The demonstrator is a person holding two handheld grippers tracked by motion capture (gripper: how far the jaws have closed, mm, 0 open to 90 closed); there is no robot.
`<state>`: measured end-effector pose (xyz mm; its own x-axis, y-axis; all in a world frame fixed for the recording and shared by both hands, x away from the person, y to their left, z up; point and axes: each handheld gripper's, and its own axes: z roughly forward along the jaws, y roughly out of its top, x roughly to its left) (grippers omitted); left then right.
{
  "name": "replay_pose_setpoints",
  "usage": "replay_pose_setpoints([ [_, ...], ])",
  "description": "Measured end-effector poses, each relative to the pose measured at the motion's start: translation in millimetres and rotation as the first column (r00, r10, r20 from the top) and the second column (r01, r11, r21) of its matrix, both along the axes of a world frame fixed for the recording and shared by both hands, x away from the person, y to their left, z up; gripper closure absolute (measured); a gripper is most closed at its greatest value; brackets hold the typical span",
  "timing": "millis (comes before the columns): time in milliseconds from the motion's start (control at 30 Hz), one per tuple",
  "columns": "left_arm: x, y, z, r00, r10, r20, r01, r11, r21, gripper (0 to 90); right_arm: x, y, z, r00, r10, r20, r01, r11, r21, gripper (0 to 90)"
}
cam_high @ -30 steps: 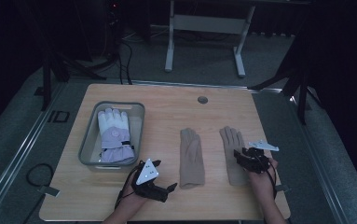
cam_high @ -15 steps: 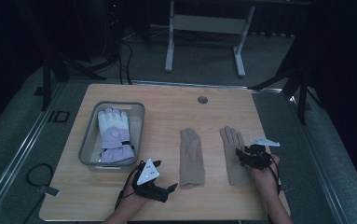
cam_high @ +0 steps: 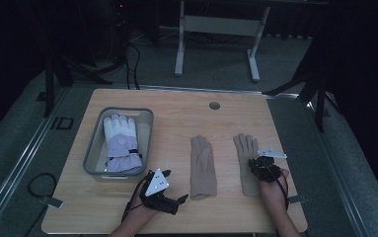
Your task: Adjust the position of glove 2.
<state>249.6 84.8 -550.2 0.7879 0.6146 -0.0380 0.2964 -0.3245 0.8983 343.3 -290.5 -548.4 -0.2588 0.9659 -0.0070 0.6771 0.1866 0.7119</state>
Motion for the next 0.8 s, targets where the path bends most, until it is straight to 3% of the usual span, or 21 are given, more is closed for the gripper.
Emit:
replay_pose_setpoints([
  [167, 0.9, 0.7, -0.5, 1.0000, 0.004, -0.004, -0.004, 1.0000, -0.002, 0.6, -3.0, 1.3, 8.2, 0.9995, -0.017, 0.027, 0.016, 0.9998, 0.011, 83.5],
  [433, 0.9, 0.3, -0.3, 1.0000, 0.007, -0.005, -0.007, 1.0000, -0.002, 0.6, -4.5, 5.1, 38.1, 0.9959, -0.043, 0.080, 0.040, 0.9983, 0.043, 83.6],
  [467, 1.0, 0.3, -0.4, 0.9999, 0.009, -0.006, -0.009, 1.0000, -0.001, 0.6, -4.7, 7.4, 48.8, 0.9945, -0.047, 0.093, 0.042, 0.9976, 0.054, 83.6],
  [567, 0.9, 0.4, -0.2, 1.0000, 0.008, -0.006, -0.008, 1.0000, -0.003, 0.6, -5.0, 10.3, 56.0, 0.9935, -0.046, 0.104, 0.040, 0.9973, 0.061, 83.6],
  [633, 1.0, 0.4, 0.1, 1.0000, 0.007, -0.005, -0.007, 1.0000, -0.001, 0.6, -5.8, 16.4, 63.8, 0.9921, -0.043, 0.118, 0.037, 0.9978, 0.055, 83.6],
  [800, 0.7, 0.8, 0.6, 1.0000, 0.006, -0.002, -0.006, 1.0000, -0.002, 0.6, -8.5, 38.2, 77.1, 0.9910, -0.009, 0.134, -0.004, 0.9954, 0.096, 83.5],
])
